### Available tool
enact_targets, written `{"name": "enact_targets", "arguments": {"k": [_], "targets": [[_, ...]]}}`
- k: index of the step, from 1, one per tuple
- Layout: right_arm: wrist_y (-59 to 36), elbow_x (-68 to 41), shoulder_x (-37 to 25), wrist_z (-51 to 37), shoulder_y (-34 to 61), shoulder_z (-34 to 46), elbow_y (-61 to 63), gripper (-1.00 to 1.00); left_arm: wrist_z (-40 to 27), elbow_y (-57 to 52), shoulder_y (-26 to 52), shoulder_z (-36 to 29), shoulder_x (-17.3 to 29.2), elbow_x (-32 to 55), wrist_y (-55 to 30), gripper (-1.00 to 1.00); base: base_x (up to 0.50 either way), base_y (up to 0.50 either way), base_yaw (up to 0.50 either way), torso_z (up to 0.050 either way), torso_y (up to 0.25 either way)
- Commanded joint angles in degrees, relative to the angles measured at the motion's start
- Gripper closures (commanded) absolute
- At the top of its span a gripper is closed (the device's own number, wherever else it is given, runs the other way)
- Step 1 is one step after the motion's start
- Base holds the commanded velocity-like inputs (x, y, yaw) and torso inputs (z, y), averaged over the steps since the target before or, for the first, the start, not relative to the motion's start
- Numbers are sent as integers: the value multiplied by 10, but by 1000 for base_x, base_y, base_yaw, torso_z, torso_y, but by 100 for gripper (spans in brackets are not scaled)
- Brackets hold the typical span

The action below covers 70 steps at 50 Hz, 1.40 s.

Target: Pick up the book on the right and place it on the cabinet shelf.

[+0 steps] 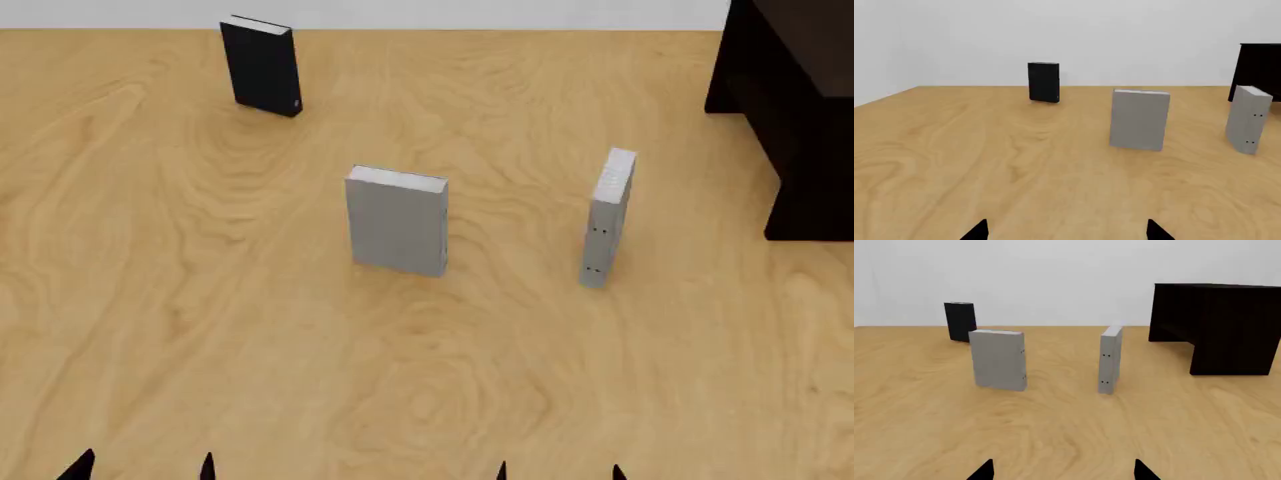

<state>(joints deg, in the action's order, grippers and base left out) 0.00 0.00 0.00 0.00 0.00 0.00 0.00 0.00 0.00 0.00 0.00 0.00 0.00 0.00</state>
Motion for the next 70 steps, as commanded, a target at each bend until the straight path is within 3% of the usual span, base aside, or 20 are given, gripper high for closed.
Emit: {"name": "enact_targets", "arguments": {"k": [1, 11, 32, 46, 70], "targets": [[0, 0, -5, -7, 0, 7, 0, -100, -6, 0, 0, 0, 6, 6, 0, -100, 0, 0, 3, 0, 0], [-85, -32, -28, -17, 19, 21, 26, -100, -35, -14, 14, -41, 22, 11, -21, -100, 0, 0, 0, 0, 0], [-318, -58, -89, -15, 87, 35, 233, -100, -62, -191, 62, -65, 46, 40, -205, -100, 0, 0, 0, 0, 0], [-429, -70, -115, -15, 149, 28, 305, -100, -72, -281, 92, -79, 62, 49, -289, -100, 0, 0, 0, 0, 0], [-443, -75, -128, -20, 155, 37, 326, -100, -88, -311, 100, -84, 76, 65, -301, -100, 0, 0, 0, 0, 0]]}}
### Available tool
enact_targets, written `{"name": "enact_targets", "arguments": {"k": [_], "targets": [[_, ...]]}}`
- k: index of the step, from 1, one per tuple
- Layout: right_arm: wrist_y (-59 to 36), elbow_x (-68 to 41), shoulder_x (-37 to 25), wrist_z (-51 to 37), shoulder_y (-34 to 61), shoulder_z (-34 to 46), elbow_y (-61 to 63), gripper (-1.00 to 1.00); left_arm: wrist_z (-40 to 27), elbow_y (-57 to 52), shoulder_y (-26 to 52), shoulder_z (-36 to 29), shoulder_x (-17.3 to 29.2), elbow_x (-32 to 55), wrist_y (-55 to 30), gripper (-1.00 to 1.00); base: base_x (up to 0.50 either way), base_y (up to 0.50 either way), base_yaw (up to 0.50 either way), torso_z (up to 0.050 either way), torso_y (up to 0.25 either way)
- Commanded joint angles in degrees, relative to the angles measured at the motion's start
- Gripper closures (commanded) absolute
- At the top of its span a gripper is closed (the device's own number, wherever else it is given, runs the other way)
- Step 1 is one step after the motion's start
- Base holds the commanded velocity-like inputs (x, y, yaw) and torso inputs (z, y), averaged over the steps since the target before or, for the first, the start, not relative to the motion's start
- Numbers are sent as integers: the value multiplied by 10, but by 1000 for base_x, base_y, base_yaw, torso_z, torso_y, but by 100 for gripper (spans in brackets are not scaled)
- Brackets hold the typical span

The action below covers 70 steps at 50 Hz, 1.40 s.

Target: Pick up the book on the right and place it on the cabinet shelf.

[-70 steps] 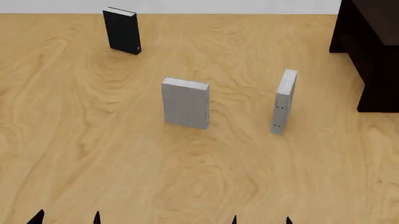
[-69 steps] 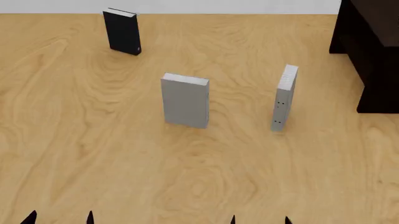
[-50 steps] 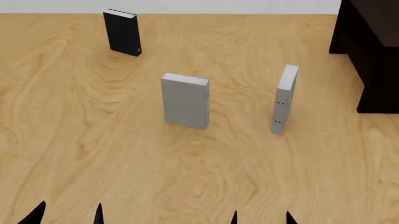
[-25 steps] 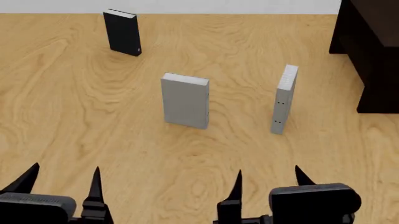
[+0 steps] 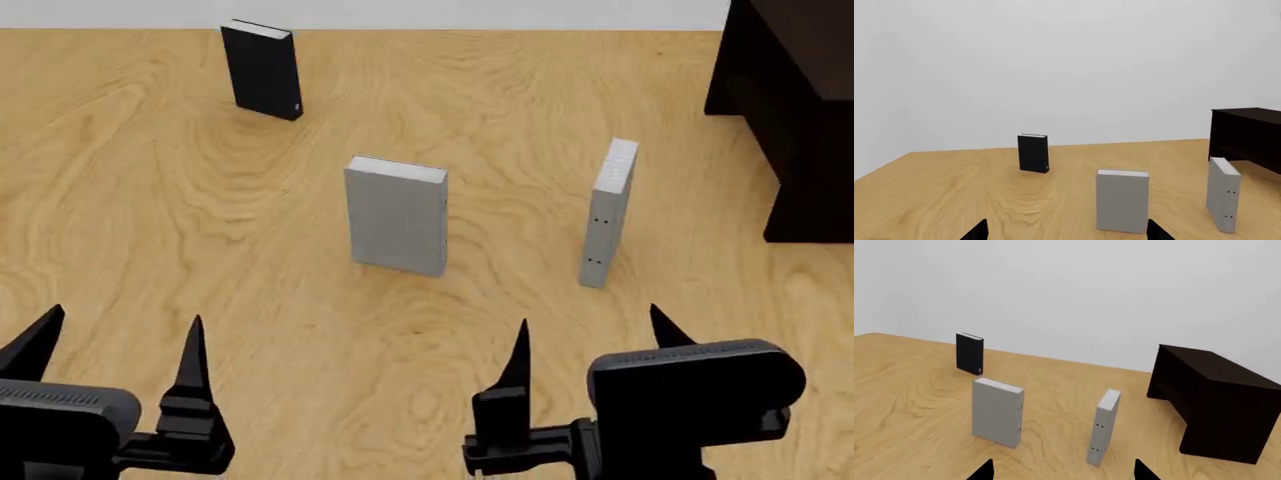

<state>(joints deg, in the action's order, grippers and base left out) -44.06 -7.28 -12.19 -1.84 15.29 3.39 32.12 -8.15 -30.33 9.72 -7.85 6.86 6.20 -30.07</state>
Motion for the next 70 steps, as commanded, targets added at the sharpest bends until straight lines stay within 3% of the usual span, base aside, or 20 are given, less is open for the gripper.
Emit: {"name": "enact_targets", "arguments": {"k": [1, 70], "targets": [[-2, -2, -6, -2, 2, 4, 4, -100, -8, -8, 2, -6, 7, 3, 2, -100, 0, 0, 0, 0, 0], [17, -16, -28, -17, -11, 7, 25, -100, -50, -20, 11, -24, 31, 22, -7, -100, 217, -110, 0, 0, 0]]}}
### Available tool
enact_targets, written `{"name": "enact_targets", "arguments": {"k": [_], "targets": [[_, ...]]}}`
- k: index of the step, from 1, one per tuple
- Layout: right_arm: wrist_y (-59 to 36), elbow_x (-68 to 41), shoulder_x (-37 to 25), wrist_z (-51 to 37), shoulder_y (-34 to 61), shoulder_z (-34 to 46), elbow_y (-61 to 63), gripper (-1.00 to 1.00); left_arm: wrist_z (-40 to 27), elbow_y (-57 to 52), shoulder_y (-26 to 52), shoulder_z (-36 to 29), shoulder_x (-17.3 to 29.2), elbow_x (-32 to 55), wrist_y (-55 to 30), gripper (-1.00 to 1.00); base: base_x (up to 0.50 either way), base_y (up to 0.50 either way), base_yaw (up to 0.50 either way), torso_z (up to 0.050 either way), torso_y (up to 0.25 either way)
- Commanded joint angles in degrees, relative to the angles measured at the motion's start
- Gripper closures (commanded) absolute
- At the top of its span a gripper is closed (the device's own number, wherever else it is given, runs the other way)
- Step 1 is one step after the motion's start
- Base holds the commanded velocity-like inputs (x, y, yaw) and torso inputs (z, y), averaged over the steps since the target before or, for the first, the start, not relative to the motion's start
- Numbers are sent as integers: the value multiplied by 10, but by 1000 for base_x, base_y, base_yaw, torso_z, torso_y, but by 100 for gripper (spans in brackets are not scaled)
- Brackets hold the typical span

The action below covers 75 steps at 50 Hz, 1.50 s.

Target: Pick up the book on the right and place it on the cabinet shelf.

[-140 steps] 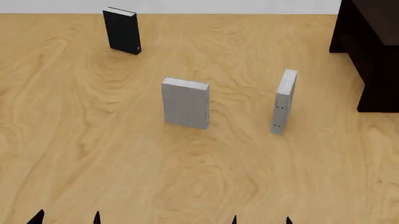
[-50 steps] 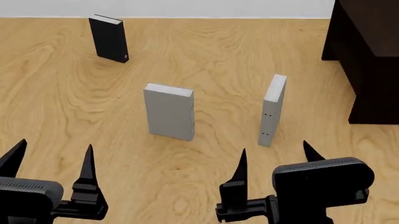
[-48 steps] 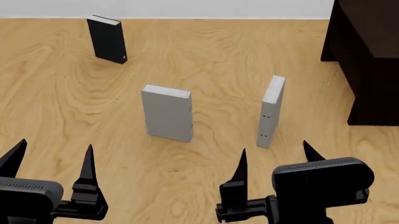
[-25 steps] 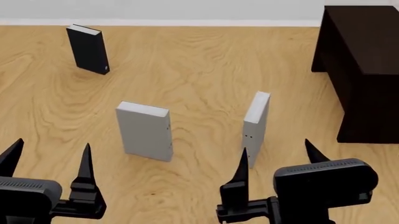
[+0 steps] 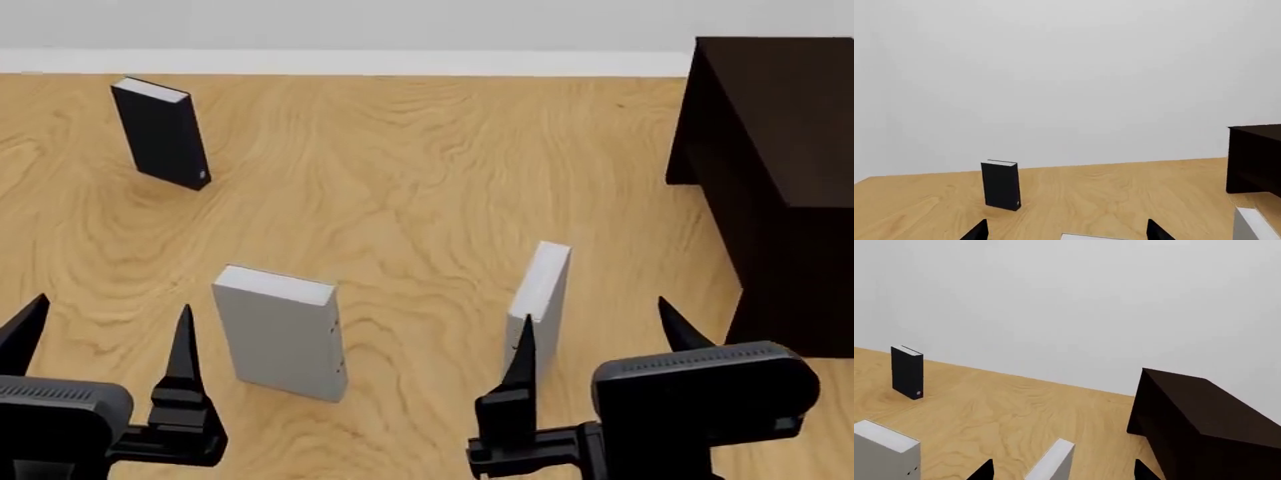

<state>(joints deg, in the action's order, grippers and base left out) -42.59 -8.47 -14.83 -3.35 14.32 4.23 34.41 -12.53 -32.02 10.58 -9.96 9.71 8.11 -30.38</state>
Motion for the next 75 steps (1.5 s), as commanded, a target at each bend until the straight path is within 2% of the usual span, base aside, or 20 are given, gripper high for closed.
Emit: {"name": "enact_targets", "arguments": {"k": [1, 37, 75], "targets": [[2, -4, -2, -2, -2, -2, 2, -100, -6, -3, 2, -4, 3, 3, -3, -100, 242, 0, 0, 0, 0], [-2, -15, -8, -11, -3, 0, 13, -100, -18, -4, 1, -3, 15, 19, 2, -100, 258, -9, 0, 0, 1], [-3, -26, -14, -17, -2, 4, 14, -100, -31, -5, 3, -6, 25, 32, 1, -100, 252, -107, 0, 0, 1]]}}
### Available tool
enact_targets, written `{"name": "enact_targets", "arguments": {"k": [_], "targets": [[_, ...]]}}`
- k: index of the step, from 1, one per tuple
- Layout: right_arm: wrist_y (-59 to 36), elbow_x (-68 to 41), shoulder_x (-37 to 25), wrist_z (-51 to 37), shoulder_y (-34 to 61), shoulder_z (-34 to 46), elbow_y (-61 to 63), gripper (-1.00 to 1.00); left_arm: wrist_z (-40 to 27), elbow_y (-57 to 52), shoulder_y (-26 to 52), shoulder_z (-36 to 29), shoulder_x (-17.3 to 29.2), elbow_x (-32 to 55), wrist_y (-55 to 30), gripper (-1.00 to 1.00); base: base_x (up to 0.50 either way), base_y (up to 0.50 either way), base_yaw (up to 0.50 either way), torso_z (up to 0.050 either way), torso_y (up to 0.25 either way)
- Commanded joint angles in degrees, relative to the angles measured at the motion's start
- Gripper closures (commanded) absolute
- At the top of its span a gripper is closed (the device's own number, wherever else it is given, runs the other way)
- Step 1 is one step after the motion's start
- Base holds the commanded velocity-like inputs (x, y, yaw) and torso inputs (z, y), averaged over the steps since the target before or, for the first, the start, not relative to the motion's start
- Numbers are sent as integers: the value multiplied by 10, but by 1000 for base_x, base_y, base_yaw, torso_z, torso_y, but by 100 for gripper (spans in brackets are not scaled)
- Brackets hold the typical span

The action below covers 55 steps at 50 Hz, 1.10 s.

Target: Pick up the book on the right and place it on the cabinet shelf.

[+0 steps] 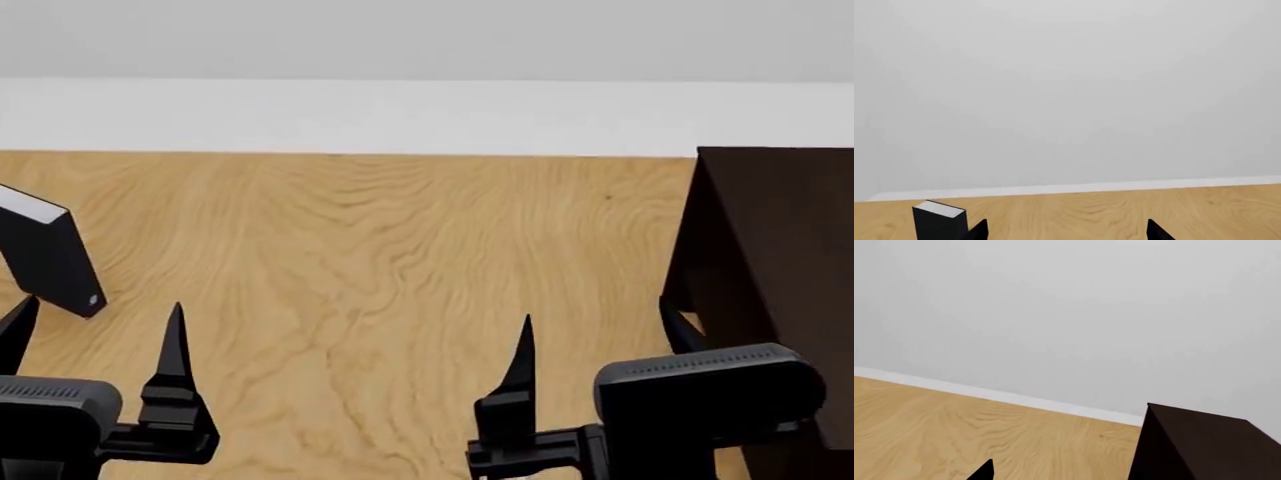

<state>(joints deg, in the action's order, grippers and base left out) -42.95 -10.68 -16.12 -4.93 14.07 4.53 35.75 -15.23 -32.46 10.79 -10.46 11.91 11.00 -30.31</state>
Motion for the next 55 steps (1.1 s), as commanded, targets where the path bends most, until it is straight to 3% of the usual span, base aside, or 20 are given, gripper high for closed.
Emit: {"name": "enact_targets", "arguments": {"k": [1, 17, 51, 55], "targets": [[3, -2, -2, -2, 0, 3, 0, -100, -4, -1, 0, -1, 3, 4, 1, -100, 0, 0, 0, 0, 10], [-19, -9, 0, -10, 3, 4, 7, -100, -8, -3, -2, 1, 6, 13, 0, -100, -1, 0, 0, 0, 0], [-455, -212, 72, -3, 66, -139, 182, -100, -7, -5, 1, 13, 19, 38, 5, -100, 0, 0, 0, 0, 0], [-470, -310, 60, -71, 62, -162, 170, -100, -7, -8, 1, 13, 20, 41, 4, -100, 0, 0, 0, 0, 0]]}}
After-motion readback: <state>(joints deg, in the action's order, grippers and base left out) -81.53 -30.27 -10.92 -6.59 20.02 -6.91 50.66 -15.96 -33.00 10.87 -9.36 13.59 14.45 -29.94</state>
